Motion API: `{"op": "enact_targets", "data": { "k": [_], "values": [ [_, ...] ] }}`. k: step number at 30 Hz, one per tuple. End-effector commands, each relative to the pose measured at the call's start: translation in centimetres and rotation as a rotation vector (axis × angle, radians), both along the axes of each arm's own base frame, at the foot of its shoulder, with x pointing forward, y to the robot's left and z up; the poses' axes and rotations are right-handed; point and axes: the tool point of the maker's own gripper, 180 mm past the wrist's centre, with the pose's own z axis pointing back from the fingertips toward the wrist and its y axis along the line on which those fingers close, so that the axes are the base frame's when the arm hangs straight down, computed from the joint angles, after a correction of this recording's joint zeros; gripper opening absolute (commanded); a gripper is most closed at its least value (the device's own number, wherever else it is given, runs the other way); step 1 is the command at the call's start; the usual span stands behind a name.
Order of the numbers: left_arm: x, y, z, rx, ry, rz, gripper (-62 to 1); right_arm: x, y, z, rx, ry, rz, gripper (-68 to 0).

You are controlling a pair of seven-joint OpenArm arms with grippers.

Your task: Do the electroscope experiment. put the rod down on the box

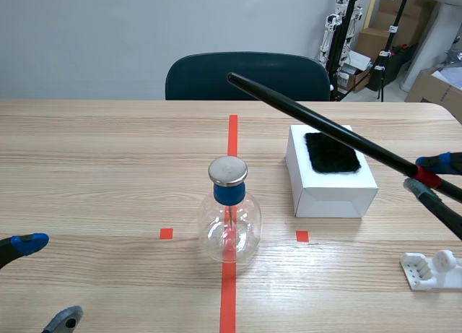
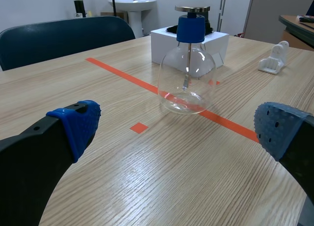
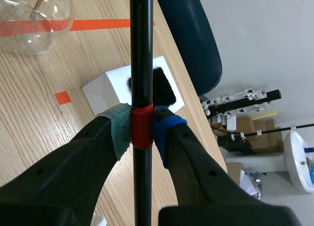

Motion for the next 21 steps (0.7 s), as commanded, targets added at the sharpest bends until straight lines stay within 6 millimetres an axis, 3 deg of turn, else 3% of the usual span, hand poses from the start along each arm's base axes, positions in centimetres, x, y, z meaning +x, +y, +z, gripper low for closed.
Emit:
{"op": "enact_targets", "data": {
  "k": [1, 21],
  "values": [
    [0.13, 0.37, 0.45, -0.007, -0.012, 0.004, 1.4, 0.18, -0.06, 0.64, 0.009, -0.023, -0.003, -63.6],
    [0.12, 0.37, 0.44, -0.006, -0.011, 0.003, 1.4, 0.05, 0.58, 0.55, -0.015, -0.014, 0.06, -63.6]
  ]
}}
